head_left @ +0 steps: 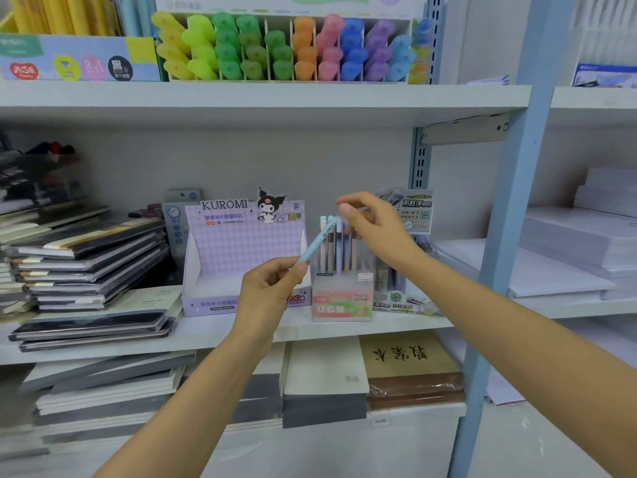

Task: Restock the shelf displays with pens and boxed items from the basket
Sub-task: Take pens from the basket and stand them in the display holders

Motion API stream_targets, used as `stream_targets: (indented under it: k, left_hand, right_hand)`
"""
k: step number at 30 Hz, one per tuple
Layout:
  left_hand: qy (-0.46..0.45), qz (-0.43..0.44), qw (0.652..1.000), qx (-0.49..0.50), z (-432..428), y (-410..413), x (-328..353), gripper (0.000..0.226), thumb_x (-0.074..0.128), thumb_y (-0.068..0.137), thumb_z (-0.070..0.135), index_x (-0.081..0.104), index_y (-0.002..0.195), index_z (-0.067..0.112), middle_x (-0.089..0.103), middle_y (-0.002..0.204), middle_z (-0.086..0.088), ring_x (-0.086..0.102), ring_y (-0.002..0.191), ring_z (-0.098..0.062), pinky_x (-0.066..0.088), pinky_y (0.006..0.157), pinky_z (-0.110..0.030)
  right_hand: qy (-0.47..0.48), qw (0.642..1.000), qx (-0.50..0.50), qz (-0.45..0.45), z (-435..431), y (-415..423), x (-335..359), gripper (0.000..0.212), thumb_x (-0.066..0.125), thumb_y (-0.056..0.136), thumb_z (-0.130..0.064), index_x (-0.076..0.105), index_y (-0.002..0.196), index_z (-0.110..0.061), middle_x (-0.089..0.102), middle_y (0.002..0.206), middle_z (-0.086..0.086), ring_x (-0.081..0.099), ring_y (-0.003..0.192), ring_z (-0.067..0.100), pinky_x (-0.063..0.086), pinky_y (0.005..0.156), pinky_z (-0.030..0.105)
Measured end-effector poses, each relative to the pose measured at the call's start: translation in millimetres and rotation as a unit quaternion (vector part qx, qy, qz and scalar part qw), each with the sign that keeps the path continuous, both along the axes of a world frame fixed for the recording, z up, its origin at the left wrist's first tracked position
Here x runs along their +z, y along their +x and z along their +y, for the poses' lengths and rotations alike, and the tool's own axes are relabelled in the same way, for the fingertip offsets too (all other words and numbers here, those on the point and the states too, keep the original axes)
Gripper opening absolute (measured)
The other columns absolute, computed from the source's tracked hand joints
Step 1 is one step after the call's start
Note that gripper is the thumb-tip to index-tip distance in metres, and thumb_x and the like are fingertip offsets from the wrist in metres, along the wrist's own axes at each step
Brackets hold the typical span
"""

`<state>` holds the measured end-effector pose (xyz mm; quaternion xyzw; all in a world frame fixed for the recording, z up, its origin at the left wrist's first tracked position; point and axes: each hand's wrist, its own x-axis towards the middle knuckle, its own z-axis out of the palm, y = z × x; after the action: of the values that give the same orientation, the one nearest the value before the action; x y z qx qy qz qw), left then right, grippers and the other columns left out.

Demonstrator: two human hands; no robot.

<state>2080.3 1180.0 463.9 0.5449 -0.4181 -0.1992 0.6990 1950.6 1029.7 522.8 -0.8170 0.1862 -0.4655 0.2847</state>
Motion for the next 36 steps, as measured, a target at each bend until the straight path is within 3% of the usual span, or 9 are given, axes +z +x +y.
stream_targets:
  k: [3, 8, 12, 17, 21, 25, 28, 31, 36]
  left_hand:
    - [-0.006, -0.002, 1.0, -0.002, 1.3, -4.5, 2.5, 0.007, 0.068, 0.089, 0.019, 0.074, 0.092, 0.019, 0.058, 0.057, 0.02, 0.049, 0.052, 0.005, 0.039, 0.05, -0.008]
    - [-0.028, 0.042, 0.998, 0.027, 7.0, -7.8, 13.4, 0.01, 0.077, 0.081, 0.019, 0.074, 0.09, 0.019, 0.06, 0.068, 0.006, 0.046, 0.056, -0.004, 0.04, 0.047, -0.014]
    - [-0.074, 0.146, 0.986, 0.029, 9.2, -12.3, 21.3, 0.018, 0.078, 0.079, 0.013, 0.067, 0.094, 0.016, 0.063, 0.077, -0.001, 0.051, 0.055, -0.005, 0.04, 0.043, -0.016]
    - [-0.121, 0.186, 0.975, -0.003, 9.7, -21.1, 24.4, 0.011, 0.07, 0.087, 0.022, 0.072, 0.097, 0.018, 0.066, 0.088, 0.003, 0.059, 0.076, -0.01, 0.046, 0.061, -0.02]
    - [-0.142, 0.112, 0.983, -0.017, 8.5, -30.8, 25.3, 0.013, 0.059, 0.095, 0.019, 0.067, 0.106, 0.021, 0.074, 0.1, 0.002, 0.069, 0.093, -0.012, 0.053, 0.074, -0.023]
    - [-0.134, -0.03, 0.99, -0.028, 5.5, -42.1, 25.9, 0.019, 0.057, 0.097, 0.016, 0.067, 0.111, 0.024, 0.075, 0.089, 0.005, 0.07, 0.088, -0.007, 0.052, 0.071, -0.014]
    - [-0.113, -0.099, 0.988, -0.032, -0.1, -51.3, 23.0, 0.023, 0.058, 0.096, 0.012, 0.067, 0.116, 0.02, 0.075, 0.091, 0.0, 0.07, 0.089, -0.011, 0.056, 0.079, -0.022]
    - [-0.099, -0.112, 0.989, -0.018, -5.0, -52.2, 21.1, 0.026, 0.057, 0.097, 0.015, 0.065, 0.121, 0.019, 0.074, 0.095, -0.001, 0.069, 0.092, -0.014, 0.055, 0.083, -0.026]
    - [-0.049, -0.301, 0.949, 0.076, -10.0, -44.7, -0.4, 0.033, 0.058, 0.095, 0.024, 0.054, 0.128, 0.024, 0.057, 0.124, 0.007, 0.051, 0.115, -0.009, 0.04, 0.097, -0.028]
  right_hand:
    - [0.084, 0.986, 0.139, -0.023, 10.3, -8.0, 3.0, 0.02, 0.055, 0.097, -0.015, 0.067, 0.11, -0.005, 0.068, 0.091, 0.011, 0.066, 0.072, 0.016, 0.055, 0.068, 0.025]
    - [0.154, 0.963, 0.212, -0.067, 14.0, -23.7, 3.5, 0.015, 0.065, 0.087, -0.01, 0.072, 0.099, -0.004, 0.072, 0.085, 0.011, 0.069, 0.075, 0.017, 0.057, 0.071, 0.022]
    - [0.186, 0.95, 0.239, -0.078, 17.3, -33.7, 2.3, 0.026, 0.071, 0.076, -0.013, 0.071, 0.1, -0.002, 0.073, 0.089, 0.016, 0.071, 0.079, 0.022, 0.059, 0.073, 0.024]
    - [0.212, 0.942, 0.261, -0.011, 23.8, -42.6, -5.2, 0.019, 0.07, 0.081, -0.004, 0.072, 0.099, -0.006, 0.073, 0.094, 0.017, 0.072, 0.085, 0.027, 0.058, 0.074, 0.024]
    - [0.15, 0.956, 0.222, 0.121, 30.6, -46.4, -3.2, 0.019, 0.064, 0.091, -0.014, 0.07, 0.108, -0.009, 0.074, 0.098, 0.009, 0.071, 0.089, 0.022, 0.058, 0.077, 0.025]
    - [0.07, 0.986, 0.147, 0.041, 43.3, -39.6, 4.8, 0.029, 0.057, 0.096, -0.027, 0.064, 0.123, -0.018, 0.071, 0.111, -0.004, 0.068, 0.101, 0.009, 0.056, 0.085, 0.026]
    - [0.023, 0.991, 0.134, 0.012, 49.9, -34.2, 9.7, 0.026, 0.061, 0.094, -0.027, 0.067, 0.119, -0.021, 0.069, 0.111, -0.007, 0.065, 0.103, 0.007, 0.053, 0.092, 0.028]
    - [0.011, 0.992, 0.126, -0.004, 50.1, -31.9, 10.0, 0.017, 0.063, 0.093, -0.02, 0.071, 0.108, -0.016, 0.072, 0.105, -0.003, 0.067, 0.098, 0.011, 0.054, 0.09, 0.03]
    - [0.044, 0.986, 0.082, -0.135, 34.0, -37.2, 12.9, 0.01, 0.058, 0.095, -0.011, 0.064, 0.103, -0.009, 0.071, 0.092, 0.007, 0.069, 0.087, 0.015, 0.056, 0.074, 0.025]
